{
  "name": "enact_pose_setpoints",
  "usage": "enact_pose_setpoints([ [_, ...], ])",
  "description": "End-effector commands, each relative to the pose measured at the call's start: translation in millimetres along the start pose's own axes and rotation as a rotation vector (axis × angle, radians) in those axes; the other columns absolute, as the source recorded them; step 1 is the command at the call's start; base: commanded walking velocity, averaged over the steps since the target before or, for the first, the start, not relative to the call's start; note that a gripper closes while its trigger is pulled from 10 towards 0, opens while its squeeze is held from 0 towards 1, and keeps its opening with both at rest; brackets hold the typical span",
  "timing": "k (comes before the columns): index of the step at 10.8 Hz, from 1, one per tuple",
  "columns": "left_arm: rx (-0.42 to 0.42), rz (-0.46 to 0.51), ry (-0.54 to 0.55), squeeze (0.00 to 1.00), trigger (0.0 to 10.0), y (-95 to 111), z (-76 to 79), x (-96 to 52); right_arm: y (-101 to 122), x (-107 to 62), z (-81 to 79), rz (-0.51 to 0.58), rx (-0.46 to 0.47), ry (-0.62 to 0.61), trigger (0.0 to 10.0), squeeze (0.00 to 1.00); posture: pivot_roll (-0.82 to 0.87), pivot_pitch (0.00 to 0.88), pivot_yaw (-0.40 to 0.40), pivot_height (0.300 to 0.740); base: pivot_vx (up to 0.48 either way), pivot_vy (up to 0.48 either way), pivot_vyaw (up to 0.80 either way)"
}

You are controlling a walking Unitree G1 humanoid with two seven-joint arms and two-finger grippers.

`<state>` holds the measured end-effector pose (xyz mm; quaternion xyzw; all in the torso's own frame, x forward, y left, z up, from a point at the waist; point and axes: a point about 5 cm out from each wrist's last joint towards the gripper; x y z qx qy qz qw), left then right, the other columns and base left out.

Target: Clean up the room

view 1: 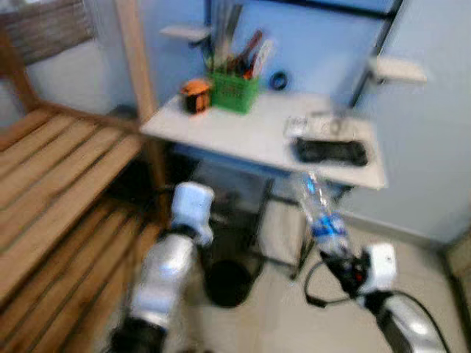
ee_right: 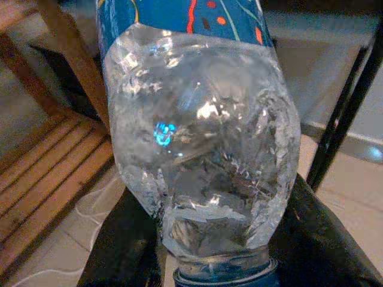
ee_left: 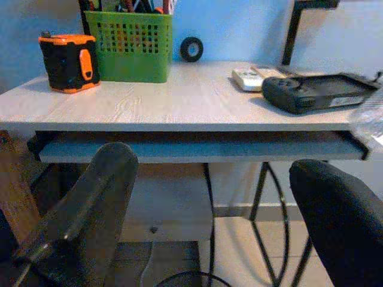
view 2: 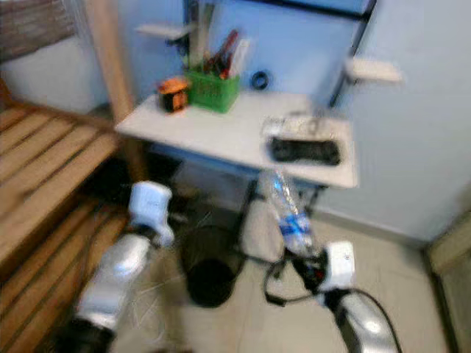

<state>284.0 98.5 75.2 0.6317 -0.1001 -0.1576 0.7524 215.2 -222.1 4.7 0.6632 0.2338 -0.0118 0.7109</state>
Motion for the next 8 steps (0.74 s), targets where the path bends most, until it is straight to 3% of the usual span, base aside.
enact_pose_setpoints([
  [1, 0.015, 0.008, -0.002, 0.00, 10.0, 4.1, -1.2, 1.9, 5.6, 3.6, 6.3, 0.017, -0.019, -0.039, 10.0, 0.00, -0.03, 0.000, -0.050, 0.740, 0.000, 0.000, 0.00],
  [3, 0.016, 0.007, 0.011, 0.00, 10.0, 2.1, -0.9, 3.8, 3.9, 15.5, 6.8, -0.028, -0.032, -0.056, 10.0, 0.00, -0.01, 0.000, -0.066, 0.740, 0.000, 0.000, 0.00],
  [6, 0.035, 0.006, 0.017, 0.00, 10.0, 3.3, -1.9, 6.0, 21.6, 27.5, 17.4, 0.043, -0.035, -0.197, 10.0, 0.00, 0.00, 0.000, -0.066, 0.740, 0.000, 0.000, 0.00],
  [8, 0.038, 0.010, 0.031, 0.00, 10.0, 4.9, -3.8, 7.8, 27.0, 34.2, 9.8, 0.063, -0.033, -0.194, 10.0, 0.00, 0.01, 0.000, -0.065, 0.740, 0.000, 0.000, 0.00],
])
Point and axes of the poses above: a point about 5 cm out from each wrist's last joint towards the gripper, its own x axis pointing out of the wrist towards the gripper, its own y axis along the axis of the wrist's last joint, z = x × y, and after that the axes turned 12 degrees about -x, right-handed
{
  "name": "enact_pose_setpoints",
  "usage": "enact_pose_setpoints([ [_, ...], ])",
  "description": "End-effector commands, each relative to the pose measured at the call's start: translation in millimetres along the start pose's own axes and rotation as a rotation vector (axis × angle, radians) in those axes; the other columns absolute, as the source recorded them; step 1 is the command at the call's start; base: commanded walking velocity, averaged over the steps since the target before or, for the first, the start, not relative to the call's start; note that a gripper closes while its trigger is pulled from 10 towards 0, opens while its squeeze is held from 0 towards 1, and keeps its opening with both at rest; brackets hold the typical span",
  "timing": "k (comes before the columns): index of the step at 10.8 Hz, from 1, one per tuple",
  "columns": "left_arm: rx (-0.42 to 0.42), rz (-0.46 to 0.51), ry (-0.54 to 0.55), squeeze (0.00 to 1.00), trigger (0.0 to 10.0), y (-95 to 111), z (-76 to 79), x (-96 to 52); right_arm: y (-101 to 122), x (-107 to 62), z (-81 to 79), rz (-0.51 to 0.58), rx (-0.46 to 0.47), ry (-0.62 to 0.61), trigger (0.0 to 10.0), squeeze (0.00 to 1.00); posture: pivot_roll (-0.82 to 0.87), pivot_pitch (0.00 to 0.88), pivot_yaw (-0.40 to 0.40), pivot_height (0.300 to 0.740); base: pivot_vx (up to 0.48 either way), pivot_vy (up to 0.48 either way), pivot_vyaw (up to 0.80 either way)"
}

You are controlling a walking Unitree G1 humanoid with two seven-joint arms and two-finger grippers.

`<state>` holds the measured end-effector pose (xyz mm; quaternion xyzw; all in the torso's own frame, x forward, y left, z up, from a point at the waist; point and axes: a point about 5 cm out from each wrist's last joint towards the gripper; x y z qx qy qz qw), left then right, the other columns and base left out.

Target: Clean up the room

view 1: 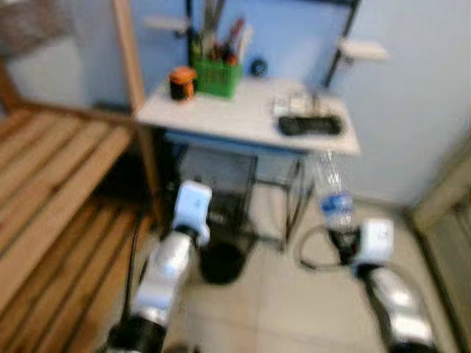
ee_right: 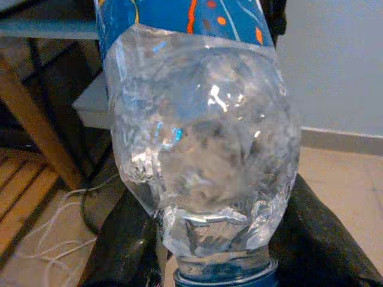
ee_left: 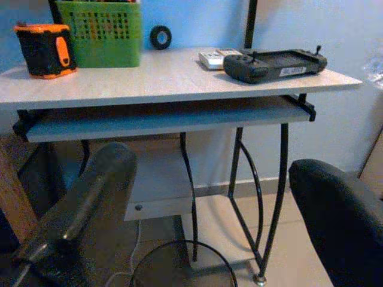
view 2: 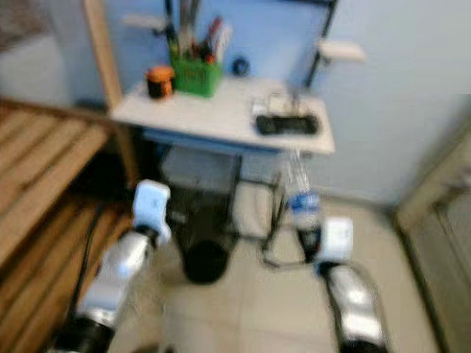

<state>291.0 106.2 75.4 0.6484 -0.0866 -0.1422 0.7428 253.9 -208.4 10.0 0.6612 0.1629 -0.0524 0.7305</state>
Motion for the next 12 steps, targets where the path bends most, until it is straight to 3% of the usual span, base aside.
enact_pose_setpoints([
  [1, 0.008, 0.024, -0.015, 0.00, 10.0, 5.0, 5.5, 4.4, 8.8, 0.9, 7.2, 0.034, -0.027, -0.020, 10.0, 0.00, 0.00, 0.000, -0.063, 0.740, 0.379, -0.292, 0.00],
  [10, 0.014, 0.009, 0.024, 0.00, 10.0, 2.5, 1.7, 11.8, 9.2, 0.3, 3.5, 0.034, -0.053, -0.023, 10.0, 0.00, -0.01, 0.000, -0.057, 0.740, 0.394, -0.270, 0.50],
  [12, 0.017, 0.010, 0.010, 0.00, 10.0, 2.1, 3.9, 12.4, 8.4, 0.3, 4.9, 0.030, -0.038, -0.044, 10.0, 0.00, -0.01, 0.000, -0.053, 0.740, 0.000, 0.000, 0.00],
])
Point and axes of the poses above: a point about 5 cm out from each wrist's last joint towards the gripper, its own x axis pointing out of the wrist towards the gripper, its own y axis along the axis of the wrist's last joint, z = x × y, and after that the axes turned 12 degrees about -x, right-handed
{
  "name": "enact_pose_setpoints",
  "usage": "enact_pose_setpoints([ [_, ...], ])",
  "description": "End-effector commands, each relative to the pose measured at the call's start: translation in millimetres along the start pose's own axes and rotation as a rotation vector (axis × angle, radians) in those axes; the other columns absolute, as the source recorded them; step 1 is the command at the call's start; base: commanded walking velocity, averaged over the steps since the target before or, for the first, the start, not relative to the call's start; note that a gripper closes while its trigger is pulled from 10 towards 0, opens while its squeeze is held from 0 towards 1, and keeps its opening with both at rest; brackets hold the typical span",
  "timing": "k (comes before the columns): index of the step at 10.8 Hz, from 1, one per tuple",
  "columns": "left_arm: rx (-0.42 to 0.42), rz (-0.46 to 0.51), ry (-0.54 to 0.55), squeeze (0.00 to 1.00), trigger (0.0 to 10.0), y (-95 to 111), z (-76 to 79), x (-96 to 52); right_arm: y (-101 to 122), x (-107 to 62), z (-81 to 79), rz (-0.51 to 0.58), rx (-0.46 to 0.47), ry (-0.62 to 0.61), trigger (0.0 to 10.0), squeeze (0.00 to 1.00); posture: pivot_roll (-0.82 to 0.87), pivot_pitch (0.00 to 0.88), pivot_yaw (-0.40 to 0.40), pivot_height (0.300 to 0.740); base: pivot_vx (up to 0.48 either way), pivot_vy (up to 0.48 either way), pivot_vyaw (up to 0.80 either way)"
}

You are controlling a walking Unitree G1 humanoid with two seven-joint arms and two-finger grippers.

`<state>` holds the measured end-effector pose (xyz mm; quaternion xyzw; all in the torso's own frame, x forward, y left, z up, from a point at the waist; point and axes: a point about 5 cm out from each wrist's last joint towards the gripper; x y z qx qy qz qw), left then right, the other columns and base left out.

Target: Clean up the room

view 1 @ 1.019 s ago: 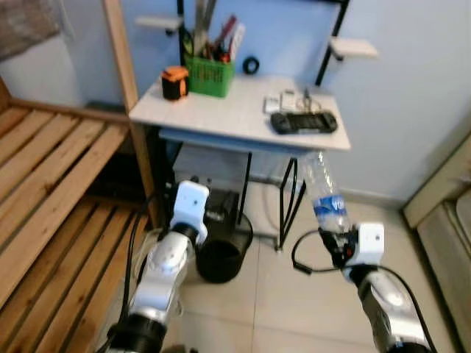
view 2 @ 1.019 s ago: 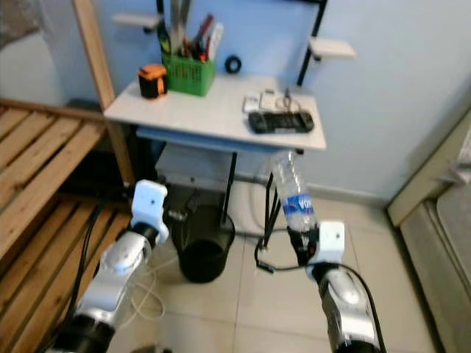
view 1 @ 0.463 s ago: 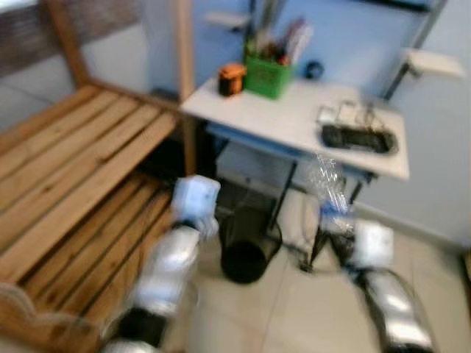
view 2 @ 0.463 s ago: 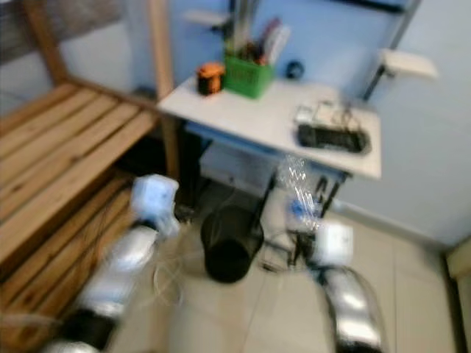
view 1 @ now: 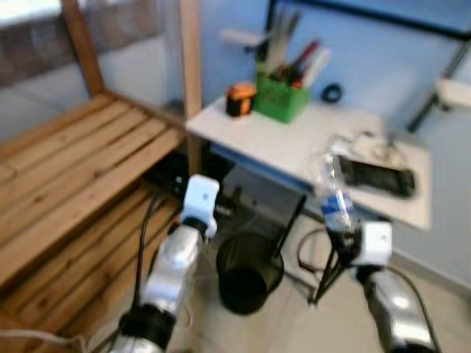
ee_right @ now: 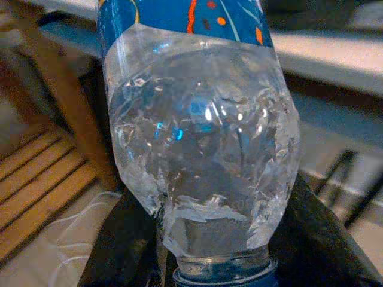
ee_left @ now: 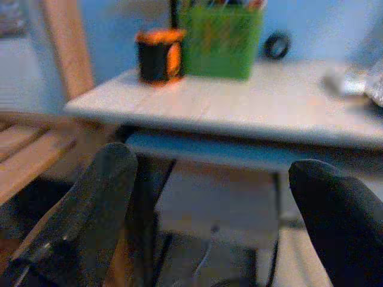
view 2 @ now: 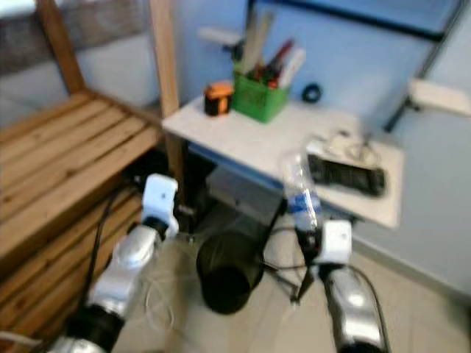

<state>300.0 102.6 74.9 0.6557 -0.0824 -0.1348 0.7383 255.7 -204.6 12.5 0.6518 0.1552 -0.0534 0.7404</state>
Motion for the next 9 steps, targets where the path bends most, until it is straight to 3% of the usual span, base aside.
enact_pose_setpoints([
  [1, 0.000, 0.005, -0.009, 0.00, 10.0, 1.6, 3.3, 2.0, 4.8, -1.3, 7.2, 0.027, -0.007, -0.019, 10.0, 0.00, -0.01, 0.000, -0.053, 0.740, 0.000, 0.000, 0.00],
  [4, 0.004, -0.003, -0.033, 0.00, 10.0, -0.4, 9.4, 2.5, 2.4, 0.4, 6.1, 0.013, -0.024, 0.028, 10.0, 0.00, 0.01, 0.000, -0.054, 0.740, 0.000, 0.000, 0.00],
  [6, 0.018, -0.010, -0.062, 0.00, 10.0, -0.7, 14.8, 1.6, -1.1, 13.3, 6.7, -0.046, -0.032, 0.007, 10.0, 0.00, 0.03, 0.000, -0.049, 0.740, 0.000, 0.000, 0.00],
  [7, 0.042, -0.009, -0.078, 0.00, 10.0, 0.3, 17.6, -1.8, 4.4, 24.3, -1.1, -0.053, 0.007, 0.047, 10.0, 0.00, 0.05, 0.000, -0.055, 0.740, 0.000, 0.000, 0.00],
  [9, 0.031, -0.004, -0.064, 0.00, 10.0, -0.3, 18.2, -5.8, 6.2, 28.3, -10.9, -0.051, 0.010, 0.163, 10.0, 0.00, 0.08, 0.000, -0.074, 0.740, 0.000, 0.000, 0.00],
])
Point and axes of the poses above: a point about 5 cm out from each wrist's last joint towards the gripper, its own x axis pointing out of the wrist towards the gripper, its own y axis along the axis of the wrist's last joint, z = x × y, and after that the axes turned 12 degrees about -x, right-handed
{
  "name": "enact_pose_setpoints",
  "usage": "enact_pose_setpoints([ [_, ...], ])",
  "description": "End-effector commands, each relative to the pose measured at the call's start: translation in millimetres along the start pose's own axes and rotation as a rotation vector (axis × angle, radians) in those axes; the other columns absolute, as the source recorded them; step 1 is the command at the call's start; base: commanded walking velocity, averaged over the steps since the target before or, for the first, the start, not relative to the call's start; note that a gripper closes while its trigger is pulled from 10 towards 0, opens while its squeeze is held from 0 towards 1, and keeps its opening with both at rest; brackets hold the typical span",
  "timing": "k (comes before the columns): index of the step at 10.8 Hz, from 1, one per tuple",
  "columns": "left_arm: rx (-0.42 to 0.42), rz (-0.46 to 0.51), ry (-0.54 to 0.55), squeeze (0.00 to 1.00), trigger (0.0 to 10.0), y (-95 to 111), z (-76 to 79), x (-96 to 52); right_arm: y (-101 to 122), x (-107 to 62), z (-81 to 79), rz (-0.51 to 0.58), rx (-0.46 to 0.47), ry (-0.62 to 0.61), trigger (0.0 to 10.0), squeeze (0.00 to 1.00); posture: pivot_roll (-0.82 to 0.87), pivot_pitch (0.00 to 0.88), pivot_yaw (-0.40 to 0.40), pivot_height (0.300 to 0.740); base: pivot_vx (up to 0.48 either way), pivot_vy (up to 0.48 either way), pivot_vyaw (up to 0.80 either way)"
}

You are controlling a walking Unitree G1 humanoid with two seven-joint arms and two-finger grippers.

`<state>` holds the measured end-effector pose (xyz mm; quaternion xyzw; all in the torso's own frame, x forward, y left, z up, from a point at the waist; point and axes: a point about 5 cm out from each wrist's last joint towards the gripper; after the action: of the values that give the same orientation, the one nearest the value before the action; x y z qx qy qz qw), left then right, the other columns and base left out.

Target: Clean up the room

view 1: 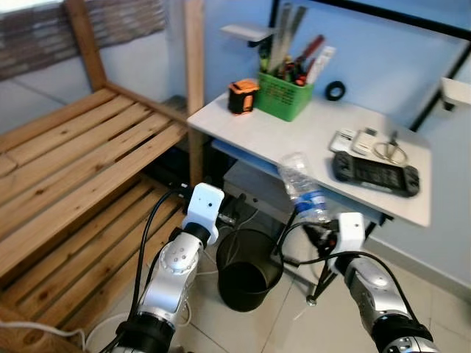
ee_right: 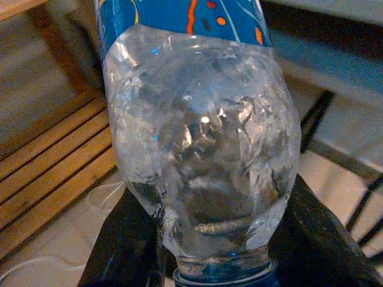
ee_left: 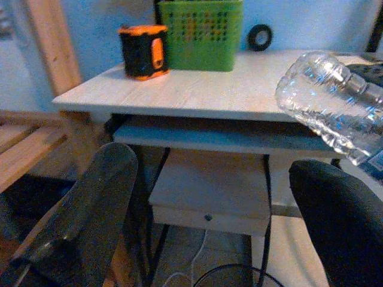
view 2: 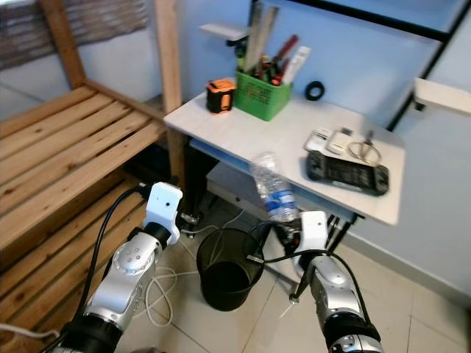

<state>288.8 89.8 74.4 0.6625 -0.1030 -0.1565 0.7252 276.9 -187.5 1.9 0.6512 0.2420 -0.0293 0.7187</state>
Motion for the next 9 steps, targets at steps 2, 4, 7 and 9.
enact_pose_setpoints([
  [2, -0.002, -0.002, 0.007, 0.00, 10.0, -0.5, 5.0, -3.8, 2.4, 7.6, 1.9, -0.033, -0.001, -0.028, 10.0, 0.00, 0.10, 0.012, -0.087, 0.740, 0.000, 0.000, 0.00],
  [4, 0.012, -0.018, -0.001, 0.00, 10.0, -1.9, 7.2, -9.0, 9.2, 17.9, -1.5, -0.067, 0.010, -0.069, 10.0, 0.00, 0.13, 0.044, -0.080, 0.740, 0.000, 0.000, 0.00],
  [7, 0.028, -0.041, -0.014, 0.00, 10.0, -1.6, 8.0, -23.5, 23.7, 31.3, -8.0, -0.080, 0.070, -0.132, 10.0, 0.00, 0.20, 0.113, -0.060, 0.740, 0.000, 0.000, 0.00],
  [9, 0.031, -0.057, -0.012, 0.00, 10.0, -1.6, 10.1, -32.9, 20.5, 32.4, -9.8, -0.124, 0.087, -0.161, 10.0, 0.00, 0.26, 0.154, -0.063, 0.740, 0.000, 0.000, 0.00],
])
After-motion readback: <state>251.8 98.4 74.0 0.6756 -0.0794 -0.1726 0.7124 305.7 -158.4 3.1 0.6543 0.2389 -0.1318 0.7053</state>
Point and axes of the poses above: a point about 5 cm out from each wrist's last joint towards the gripper, its own x axis pointing out of the wrist towards the gripper, its own y axis along the axis of the wrist's last joint, z = x × y, and after that the axes turned 12 degrees about -x, right-handed
